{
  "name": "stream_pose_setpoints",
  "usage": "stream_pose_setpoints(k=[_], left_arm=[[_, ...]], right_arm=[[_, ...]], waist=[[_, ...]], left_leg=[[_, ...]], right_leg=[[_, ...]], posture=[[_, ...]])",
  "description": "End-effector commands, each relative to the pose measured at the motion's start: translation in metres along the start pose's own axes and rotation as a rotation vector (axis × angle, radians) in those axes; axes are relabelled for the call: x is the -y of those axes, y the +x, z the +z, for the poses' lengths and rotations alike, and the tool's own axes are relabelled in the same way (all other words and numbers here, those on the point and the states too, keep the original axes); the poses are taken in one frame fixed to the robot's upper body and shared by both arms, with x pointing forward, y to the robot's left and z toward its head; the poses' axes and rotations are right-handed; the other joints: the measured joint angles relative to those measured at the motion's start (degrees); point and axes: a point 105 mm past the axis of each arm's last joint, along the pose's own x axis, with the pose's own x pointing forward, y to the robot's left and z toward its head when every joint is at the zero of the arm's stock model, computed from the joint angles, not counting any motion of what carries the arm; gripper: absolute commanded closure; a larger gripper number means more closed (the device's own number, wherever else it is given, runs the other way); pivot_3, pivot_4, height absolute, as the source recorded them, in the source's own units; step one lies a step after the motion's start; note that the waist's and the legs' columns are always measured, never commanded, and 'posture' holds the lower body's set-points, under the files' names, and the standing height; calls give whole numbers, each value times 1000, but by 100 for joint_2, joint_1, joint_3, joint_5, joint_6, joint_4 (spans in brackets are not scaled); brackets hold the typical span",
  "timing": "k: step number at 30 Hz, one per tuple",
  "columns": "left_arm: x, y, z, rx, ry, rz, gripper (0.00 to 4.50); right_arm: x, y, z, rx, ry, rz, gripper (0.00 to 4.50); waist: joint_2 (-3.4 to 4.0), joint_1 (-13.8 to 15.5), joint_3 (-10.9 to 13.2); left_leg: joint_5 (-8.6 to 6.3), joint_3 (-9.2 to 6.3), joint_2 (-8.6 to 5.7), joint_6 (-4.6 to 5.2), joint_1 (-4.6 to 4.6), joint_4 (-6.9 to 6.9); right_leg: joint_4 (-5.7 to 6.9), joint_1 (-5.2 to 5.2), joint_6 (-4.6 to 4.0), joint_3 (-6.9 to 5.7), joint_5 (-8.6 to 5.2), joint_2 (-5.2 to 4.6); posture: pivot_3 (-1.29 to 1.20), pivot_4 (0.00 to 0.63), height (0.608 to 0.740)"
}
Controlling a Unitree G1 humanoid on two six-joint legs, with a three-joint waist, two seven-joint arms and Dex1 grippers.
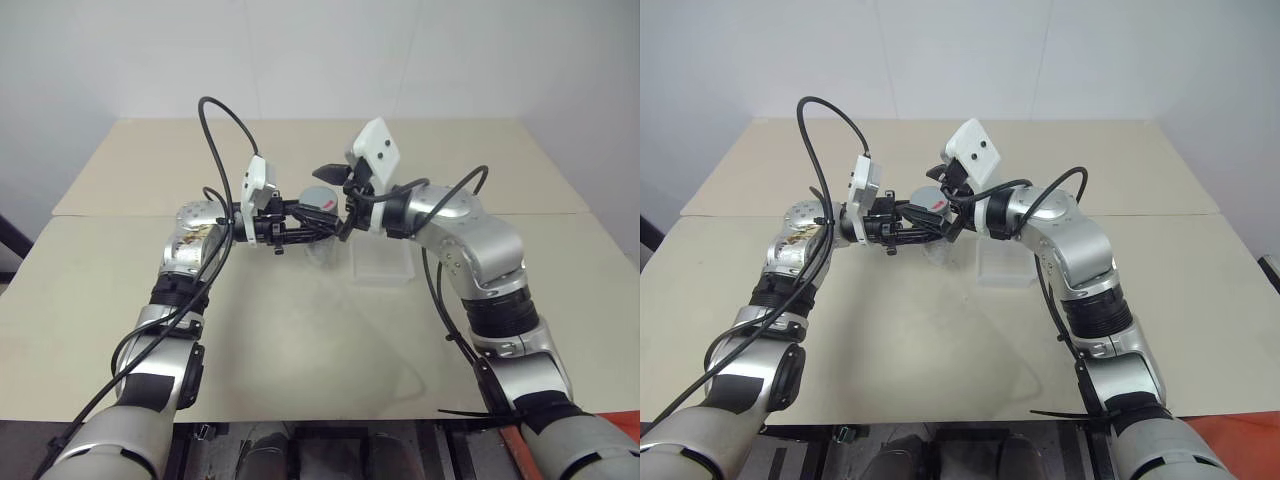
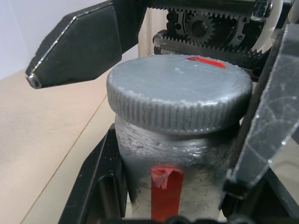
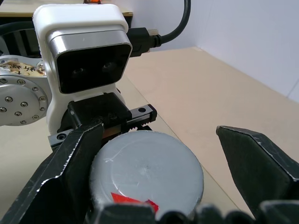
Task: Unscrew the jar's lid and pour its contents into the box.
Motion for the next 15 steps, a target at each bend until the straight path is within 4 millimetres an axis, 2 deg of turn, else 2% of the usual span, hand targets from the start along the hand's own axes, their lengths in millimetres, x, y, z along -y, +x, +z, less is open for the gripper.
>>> stream_pose_setpoints(k=[1, 6, 15], left_arm=[[-1, -3, 13, 15, 53, -7, 2442], [0, -4, 14, 13, 51, -11, 2442], [1, -7, 13, 9, 50, -16, 2442]], right_arm=[[16, -19, 13, 50, -36, -66, 19], [26, -34, 8, 31, -29, -98, 19], [34, -50, 2, 19, -16, -126, 19]], waist=[[0, 1, 0], [0, 1, 0], [0, 2, 0]], left_leg=[[0, 0, 0, 0, 0, 0], [0, 1, 0, 0, 0, 0], [-1, 1, 1, 1, 1, 0]], right_leg=[[0, 0, 0, 0, 0, 0], [0, 0, 0, 1, 0, 0], [0, 0, 0, 2, 0, 0]], posture=[[0, 150, 740], [0, 150, 740], [0, 150, 740]])
